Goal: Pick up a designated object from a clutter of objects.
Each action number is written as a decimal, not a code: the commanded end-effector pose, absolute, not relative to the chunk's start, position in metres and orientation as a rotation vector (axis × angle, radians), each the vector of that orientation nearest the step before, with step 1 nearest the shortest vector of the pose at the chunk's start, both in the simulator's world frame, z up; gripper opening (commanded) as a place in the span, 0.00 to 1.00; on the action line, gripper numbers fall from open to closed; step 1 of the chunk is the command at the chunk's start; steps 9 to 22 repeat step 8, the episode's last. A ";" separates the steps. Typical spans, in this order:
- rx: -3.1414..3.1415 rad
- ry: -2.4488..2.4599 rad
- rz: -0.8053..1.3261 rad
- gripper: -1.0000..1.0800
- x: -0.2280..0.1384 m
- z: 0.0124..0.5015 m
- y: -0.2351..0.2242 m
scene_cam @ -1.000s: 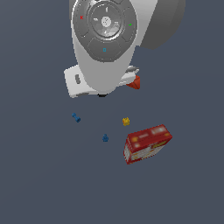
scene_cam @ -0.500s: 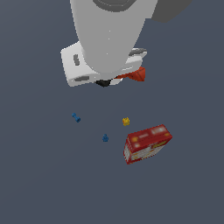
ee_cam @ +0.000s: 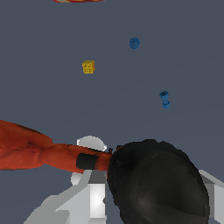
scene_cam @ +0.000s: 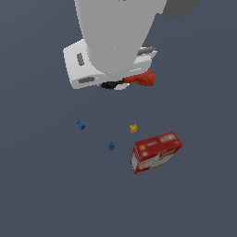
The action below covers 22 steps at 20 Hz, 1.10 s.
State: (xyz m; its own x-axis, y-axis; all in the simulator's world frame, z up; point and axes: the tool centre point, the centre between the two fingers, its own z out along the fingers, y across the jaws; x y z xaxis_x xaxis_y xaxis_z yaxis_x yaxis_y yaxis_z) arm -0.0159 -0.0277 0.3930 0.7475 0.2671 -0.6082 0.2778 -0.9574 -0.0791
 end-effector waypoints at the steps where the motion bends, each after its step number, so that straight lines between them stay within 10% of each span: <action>1: 2.923 0.456 -1.005 0.00 -0.017 0.404 -0.027; 22: 2.923 0.456 -1.005 0.00 -0.019 0.419 -0.027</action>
